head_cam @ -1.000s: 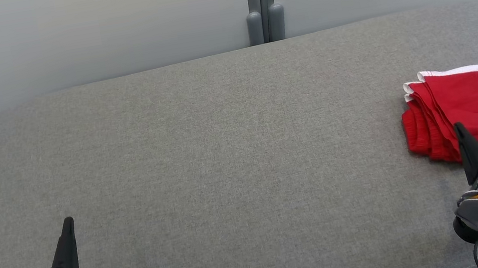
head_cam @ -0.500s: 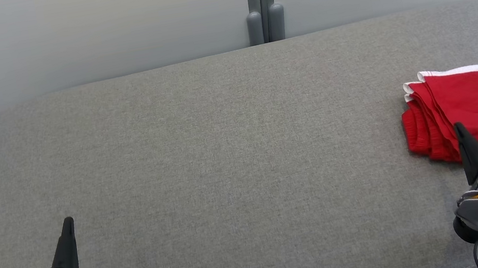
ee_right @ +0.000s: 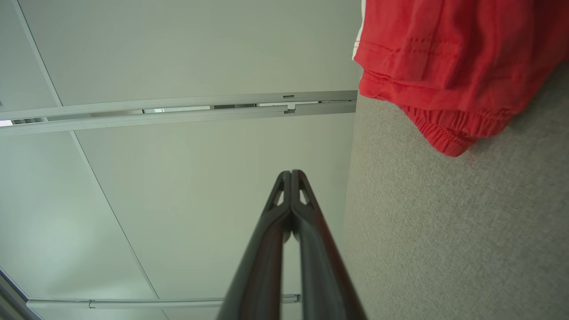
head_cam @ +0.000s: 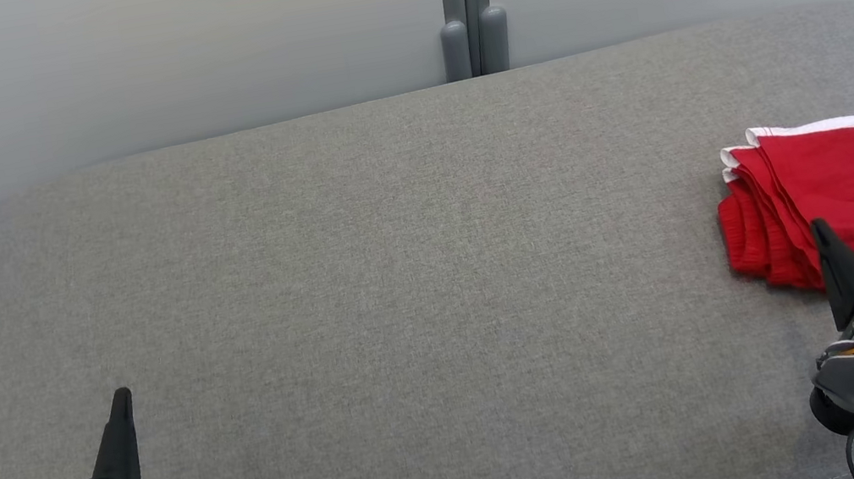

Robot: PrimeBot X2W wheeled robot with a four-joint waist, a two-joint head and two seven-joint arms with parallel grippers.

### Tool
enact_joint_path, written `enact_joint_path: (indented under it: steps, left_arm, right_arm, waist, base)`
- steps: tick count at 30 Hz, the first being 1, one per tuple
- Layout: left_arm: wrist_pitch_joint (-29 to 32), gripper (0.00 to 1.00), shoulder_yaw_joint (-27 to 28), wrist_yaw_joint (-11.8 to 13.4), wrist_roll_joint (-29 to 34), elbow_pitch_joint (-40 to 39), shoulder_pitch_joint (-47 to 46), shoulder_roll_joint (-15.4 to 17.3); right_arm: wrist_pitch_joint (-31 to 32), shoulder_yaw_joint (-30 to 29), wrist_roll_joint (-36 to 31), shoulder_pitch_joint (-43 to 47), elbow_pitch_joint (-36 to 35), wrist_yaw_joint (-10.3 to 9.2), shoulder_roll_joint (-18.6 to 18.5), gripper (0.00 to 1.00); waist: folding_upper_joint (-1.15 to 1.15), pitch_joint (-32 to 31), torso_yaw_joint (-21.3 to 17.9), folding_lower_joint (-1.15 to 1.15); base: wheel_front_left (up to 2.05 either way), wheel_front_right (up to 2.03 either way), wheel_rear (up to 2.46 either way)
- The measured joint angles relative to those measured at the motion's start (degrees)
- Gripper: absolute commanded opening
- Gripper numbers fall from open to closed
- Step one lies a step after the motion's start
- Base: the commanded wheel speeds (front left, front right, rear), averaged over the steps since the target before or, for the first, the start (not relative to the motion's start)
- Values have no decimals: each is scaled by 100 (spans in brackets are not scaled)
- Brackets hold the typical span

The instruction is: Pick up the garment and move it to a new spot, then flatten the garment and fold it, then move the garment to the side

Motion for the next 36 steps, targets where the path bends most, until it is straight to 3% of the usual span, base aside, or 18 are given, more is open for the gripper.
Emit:
enact_joint_path:
  steps: [36]
  left_arm:
    - [0,0,1,0,0,-2,0,-1]
  right_arm:
    - [0,0,0,0,0,0,0,0]
  waist:
    - [0,0,0,0]
  base:
    - [0,0,0]
